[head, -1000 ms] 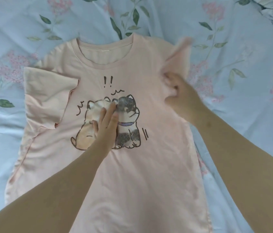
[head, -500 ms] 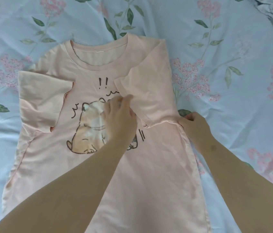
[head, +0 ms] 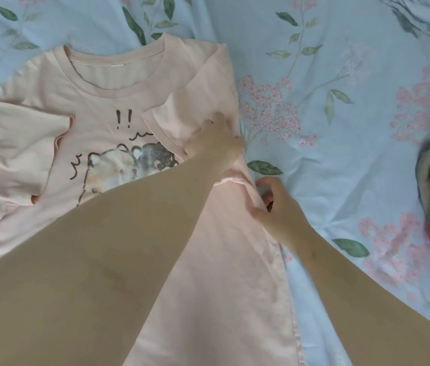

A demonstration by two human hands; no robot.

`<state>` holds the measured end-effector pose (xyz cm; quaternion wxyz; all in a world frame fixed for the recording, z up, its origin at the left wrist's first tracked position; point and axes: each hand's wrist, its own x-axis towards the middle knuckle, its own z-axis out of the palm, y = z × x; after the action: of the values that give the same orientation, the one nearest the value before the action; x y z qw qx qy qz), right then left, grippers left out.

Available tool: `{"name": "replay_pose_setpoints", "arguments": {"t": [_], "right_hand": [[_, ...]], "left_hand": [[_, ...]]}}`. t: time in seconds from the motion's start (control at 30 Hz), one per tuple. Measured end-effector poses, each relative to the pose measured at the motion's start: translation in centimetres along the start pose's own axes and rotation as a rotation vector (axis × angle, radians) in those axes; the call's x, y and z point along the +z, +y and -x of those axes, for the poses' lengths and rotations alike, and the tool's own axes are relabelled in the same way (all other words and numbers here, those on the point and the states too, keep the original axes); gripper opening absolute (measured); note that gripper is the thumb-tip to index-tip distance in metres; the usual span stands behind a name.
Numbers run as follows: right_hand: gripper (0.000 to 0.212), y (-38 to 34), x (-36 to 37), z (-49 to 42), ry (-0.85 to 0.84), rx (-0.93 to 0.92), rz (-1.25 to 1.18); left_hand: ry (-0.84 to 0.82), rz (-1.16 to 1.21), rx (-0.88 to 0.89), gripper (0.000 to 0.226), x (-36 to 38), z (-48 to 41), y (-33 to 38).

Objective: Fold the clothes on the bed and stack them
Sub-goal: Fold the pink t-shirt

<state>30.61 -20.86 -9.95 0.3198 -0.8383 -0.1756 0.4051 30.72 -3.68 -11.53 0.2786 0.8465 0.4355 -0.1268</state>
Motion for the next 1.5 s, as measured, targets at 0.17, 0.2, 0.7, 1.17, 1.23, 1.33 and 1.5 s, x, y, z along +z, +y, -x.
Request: {"name": "replay_pose_setpoints", "arguments": {"t": [0.17,0.2,0.7,1.17,1.23,1.33,1.5], "right_hand": [[0.046,-2.3,0.9,1.5,-0.08,-0.013,-0.169],[0.049,-3.1,1.8,2.0,-0.117,-0.027,-0.189],[0.067,-16.2,23.5,7.0,-0.633,-0.178,-0.132],[0.026,-10.7,23.3,10.0,-0.492,0.049,0.506],[0.028,-10.7,22.9,11.1,-0.488,0.098,0.595],[0.024,-11.3,22.9,13.2,-0.53,0.148,0.686],[0.038,-12.4,26.0,18.0,-0.603,0.23,0.631]], "left_hand": [[0.002,0.556,-0.048,0.016,-2.8,0.8,-2.1],[0.006,0.711,-0.1,0.015,-3.5,0.8,-2.9],[0.329,0.927,-0.394,0.019,-16.1,4.9,-28.1],[0.2,0.858,-0.174,0.069,-12.5,7.4,-32.8],[0.177,0.621,-0.098,0.079,-10.7,9.9,-32.8],[0.099,0.45,-0.084,0.06,-8.3,13.5,-33.5],[0.192,0.613,-0.215,0.029,-8.4,17.1,-35.8]]}}
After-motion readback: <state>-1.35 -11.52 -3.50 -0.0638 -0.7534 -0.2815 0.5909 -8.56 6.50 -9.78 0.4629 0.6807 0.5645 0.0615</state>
